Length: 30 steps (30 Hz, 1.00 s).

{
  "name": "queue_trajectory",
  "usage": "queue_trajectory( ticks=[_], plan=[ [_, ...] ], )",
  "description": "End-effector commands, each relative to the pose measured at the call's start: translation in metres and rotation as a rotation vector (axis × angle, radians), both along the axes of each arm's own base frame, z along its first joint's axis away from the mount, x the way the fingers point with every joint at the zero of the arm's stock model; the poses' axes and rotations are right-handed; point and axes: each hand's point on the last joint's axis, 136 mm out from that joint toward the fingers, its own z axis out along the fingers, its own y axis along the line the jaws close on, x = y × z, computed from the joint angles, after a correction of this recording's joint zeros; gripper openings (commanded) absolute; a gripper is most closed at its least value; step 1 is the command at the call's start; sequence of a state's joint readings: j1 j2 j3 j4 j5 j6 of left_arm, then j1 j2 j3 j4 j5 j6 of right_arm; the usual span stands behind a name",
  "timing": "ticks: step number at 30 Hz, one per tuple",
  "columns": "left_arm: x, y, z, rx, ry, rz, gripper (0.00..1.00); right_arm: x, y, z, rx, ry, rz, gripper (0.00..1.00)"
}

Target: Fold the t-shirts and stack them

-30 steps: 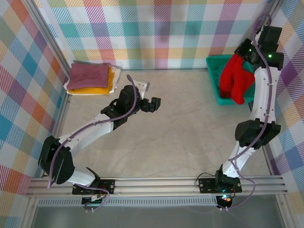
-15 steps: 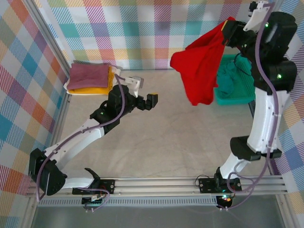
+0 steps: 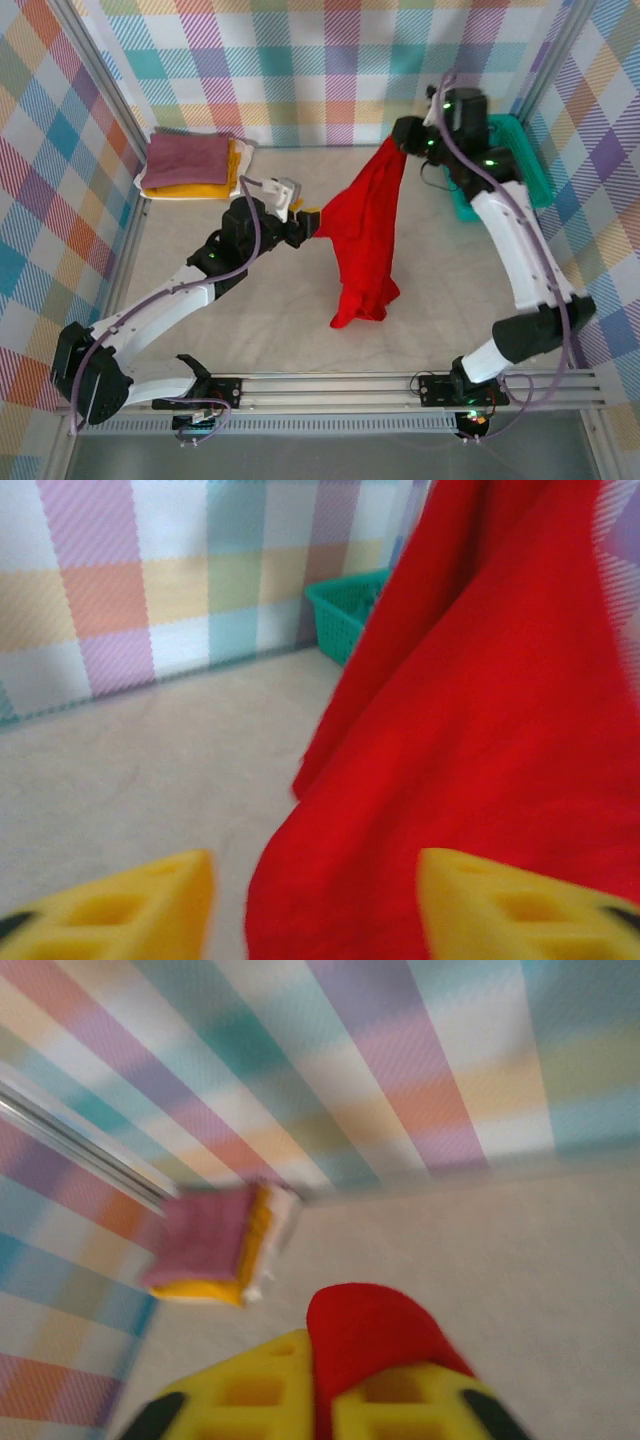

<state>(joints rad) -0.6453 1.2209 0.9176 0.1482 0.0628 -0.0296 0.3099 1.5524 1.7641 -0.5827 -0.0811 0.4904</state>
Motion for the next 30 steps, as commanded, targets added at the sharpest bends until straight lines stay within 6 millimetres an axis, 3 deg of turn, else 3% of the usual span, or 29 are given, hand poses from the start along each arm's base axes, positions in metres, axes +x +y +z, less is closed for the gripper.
queue_trajectory(
  ticks=[1,4,7,12,13,18,23,30],
  plan=[
    [0.011,0.0,-0.027,0.035,0.019,0.004,0.27,0.029,0.008,-0.032,0.071,0.036,-0.052,0.33],
    [0.021,0.007,-0.059,0.061,0.097,0.03,0.4,0.042,0.009,-0.071,0.005,0.129,-0.06,0.44],
    [0.013,-0.002,-0.084,0.124,0.147,-0.045,0.56,0.04,0.009,-0.077,-0.03,0.125,-0.036,0.46],
    [0.001,-0.017,-0.122,0.229,0.198,-0.128,0.7,0.018,0.002,-0.084,-0.079,0.071,0.0,0.51],
    [0.003,-0.018,-0.13,0.242,0.217,-0.126,0.71,0.012,0.002,-0.094,-0.078,0.08,0.011,0.51],
    [0.02,-0.035,-0.164,0.289,0.282,-0.15,0.74,-0.03,0.01,-0.163,0.0,0.226,0.086,0.51],
    [0.041,-0.054,-0.2,0.356,0.365,-0.172,0.73,-0.091,0.004,-0.232,0.082,0.406,0.078,0.48],
    [0.066,-0.061,-0.236,0.428,0.438,-0.127,0.58,-0.169,-0.023,-0.278,0.125,0.533,-0.005,0.49]
  ],
)
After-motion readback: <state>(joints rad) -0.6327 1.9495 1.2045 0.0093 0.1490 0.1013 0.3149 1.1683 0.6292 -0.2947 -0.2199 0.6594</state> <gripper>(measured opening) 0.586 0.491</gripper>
